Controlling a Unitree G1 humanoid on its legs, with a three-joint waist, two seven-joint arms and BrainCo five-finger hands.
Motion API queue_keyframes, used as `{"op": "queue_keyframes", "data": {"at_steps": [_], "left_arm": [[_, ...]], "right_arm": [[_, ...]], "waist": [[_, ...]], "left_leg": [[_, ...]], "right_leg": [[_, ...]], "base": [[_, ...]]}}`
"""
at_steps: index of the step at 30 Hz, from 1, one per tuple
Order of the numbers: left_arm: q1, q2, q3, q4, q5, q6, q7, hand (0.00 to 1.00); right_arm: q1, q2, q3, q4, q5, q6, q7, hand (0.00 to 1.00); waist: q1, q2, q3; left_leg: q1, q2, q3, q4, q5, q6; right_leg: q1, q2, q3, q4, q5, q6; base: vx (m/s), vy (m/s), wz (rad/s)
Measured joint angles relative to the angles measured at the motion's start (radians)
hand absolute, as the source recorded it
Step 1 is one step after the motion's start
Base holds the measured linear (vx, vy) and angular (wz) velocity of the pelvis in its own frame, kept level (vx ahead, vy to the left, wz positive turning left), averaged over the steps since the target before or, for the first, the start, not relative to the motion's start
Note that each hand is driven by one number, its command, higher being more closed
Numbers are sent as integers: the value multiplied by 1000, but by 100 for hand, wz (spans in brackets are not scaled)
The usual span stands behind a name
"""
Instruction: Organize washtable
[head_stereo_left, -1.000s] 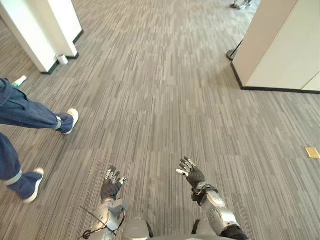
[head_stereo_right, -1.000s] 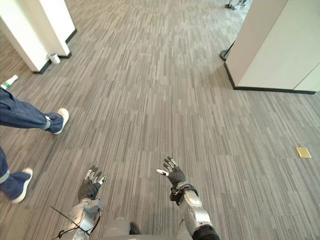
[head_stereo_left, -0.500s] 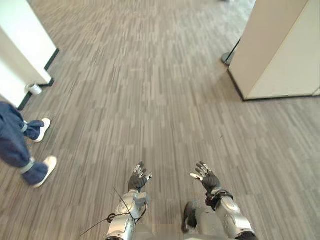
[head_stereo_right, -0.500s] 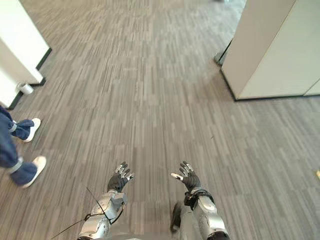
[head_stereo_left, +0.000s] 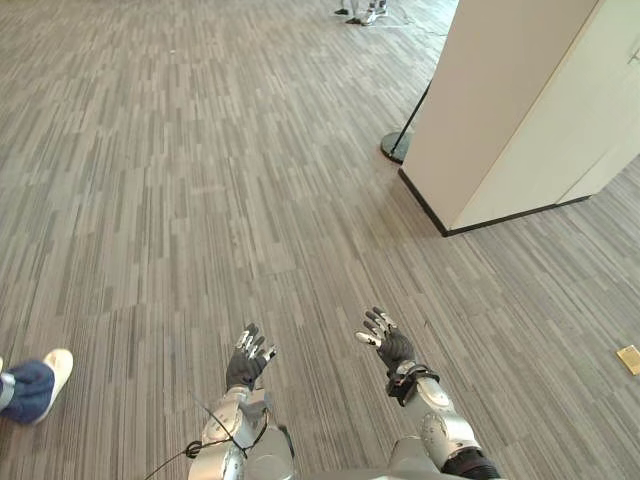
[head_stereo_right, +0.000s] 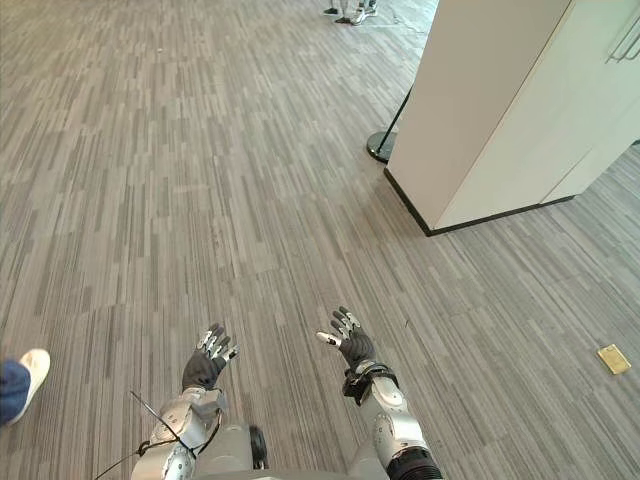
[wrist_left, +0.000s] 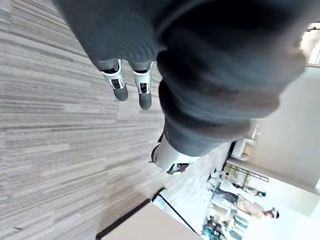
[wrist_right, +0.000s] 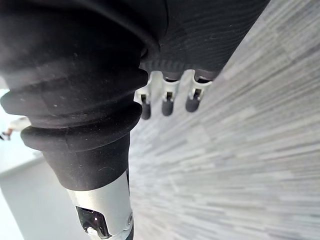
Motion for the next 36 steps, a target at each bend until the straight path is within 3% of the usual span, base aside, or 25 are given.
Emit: {"op": "queue_keyframes", "data": {"at_steps": [2,3,4,5,7,8,13,18,19,21,22,23,24,25,26,28,30,31,32,34,35,36], "left_arm": [[-19,8,-15,-3,-12,-9,-3,0],[-34,11,-17,-2,-12,-11,-4,0],[-52,17,-26,12,-10,-9,-4,0],[-60,-1,-28,42,-10,-3,0,0],[-28,-23,-37,42,-11,-5,-1,0],[4,-13,-109,126,-20,6,-40,0],[8,-13,-106,126,-20,6,-40,0],[61,-26,-103,124,-17,6,-45,0],[85,-28,-99,123,-9,8,-46,0],[107,-35,-80,115,1,21,-60,0],[108,-39,-76,99,16,23,-64,0],[109,-49,-72,77,35,22,-65,0],[112,-50,-73,74,39,20,-65,0],[112,-47,-79,75,50,21,-61,0],[96,-25,-73,76,49,19,-57,0],[53,0,-82,85,42,18,-56,0],[-31,17,-123,136,30,20,-57,0],[-50,15,-132,151,30,20,-57,0],[-69,9,-148,163,31,20,-57,0],[-74,-7,-157,163,31,20,-58,0],[-61,-11,-148,156,30,14,-57,0],[-75,-32,-144,167,27,16,-47,0]], "right_arm": [[22,-2,-3,-23,4,-3,0,0],[37,0,-6,-31,4,-4,0,0],[59,1,-12,-29,4,-3,-3,0],[66,-15,-24,-8,4,1,-5,0],[76,-32,-23,-5,4,2,-6,0],[123,-23,-13,52,44,23,-2,0],[126,-25,-16,52,44,23,-2,0],[155,-27,-64,52,38,23,-8,0],[157,-27,-82,52,28,23,-10,0],[164,-23,-116,52,20,23,-23,0],[172,-27,-130,52,17,22,-26,0],[177,-42,-149,52,1,22,-26,0],[182,-47,-152,52,-5,22,-26,0],[191,-47,-153,51,-16,20,-28,0],[204,-30,-148,51,-17,21,-28,0],[218,0,-150,49,-18,20,-27,0],[237,11,-160,49,-31,22,-37,0],[244,12,-164,49,-38,22,-44,0],[256,10,-172,49,-44,25,-46,0],[276,-4,-166,47,-46,27,-46,0],[277,-16,-156,42,-46,24,-44,0],[262,-41,-156,47,-44,25,-46,0]], "waist": [[-12,-2,-20],[-10,-15,-32],[-12,-47,-51],[-12,-10,-67],[-4,27,-91],[-28,2,-177],[-29,5,-176],[-26,13,-184],[-22,16,-185],[-17,-6,-172],[-25,-12,-161],[-24,-1,-134],[-24,7,-129],[-29,30,-116],[-27,38,-112],[-30,11,-93],[-36,-26,-71],[-42,-28,-71],[-56,-21,-68],[-65,18,-84],[-60,31,-97],[-69,73,-94]], "left_leg": [[19,-9,4,-60,14,-12],[20,-27,-1,-73,18,-19],[28,-56,-9,-85,18,-21],[45,-47,-21,-105,27,-47],[75,-20,-7,-128,40,-69],[122,-75,-41,-376,169,-71],[113,-76,-46,-389,169,-72],[120,-105,-47,-482,180,-75],[115,-110,-33,-482,180,-76],[105,-123,-9,-420,167,-66],[80,-121,4,-326,124,-54],[62,-101,-6,-230,47,-22],[64,-91,-17,-196,13,-13],[73,-68,-45,-158,-24,-6],[86,-41,-54,-151,-40,-6],[99,-36,-60,-172,-45,-13],[105,-67,-85,-171,-73,-40],[112,-73,-91,-170,-82,-49],[142,-76,-112,-171,-111,-68],[195,-34,-110,-169,-153,-105],[180,10,-103,-36,-167,-131],[82,105,-80,223,-147,-142]], "right_leg": [[-11,60,-28,-250,34,30],[-22,94,-16,-395,117,35],[-18,118,31,-517,312,20],[7,142,39,-543,334,6],[50,175,37,-620,350,-10],[153,176,10,-776,379,43],[151,174,-2,-776,370,40],[132,144,-81,-765,351,53],[116,120,-109,-729,337,54],[102,38,-176,-612,281,37],[104,3,-195,-526,268,20],[64,-57,-181,-331,271,-12],[25,-80,-138,-221,294,-58],[-63,-79,-41,-71,305,-83],[-113,-34,-2,-50,201,-37],[-148,22,-12,-267,185,-15],[-142,46,-13,-588,246,78],[-144,46,-12,-617,254,91],[-146,50,-9,-597,254,93],[-150,103,3,-447,234,63],[-118,150,-5,-417,215,11],[-80,186,-19,-397,236,-22]], "base": [[337,-22,10],[388,-108,41],[461,-134,43],[444,-125,27],[254,-59,-20],[122,-37,-17],[-8,3,4],[17,39,25],[92,60,17],[148,98,44],[184,149,71],[129,159,58],[77,143,44],[115,110,24],[195,116,19],[220,70,11],[298,28,28],[367,-26,46],[436,-81,54],[586,-154,44],[621,-227,45],[632,-246,39]]}}
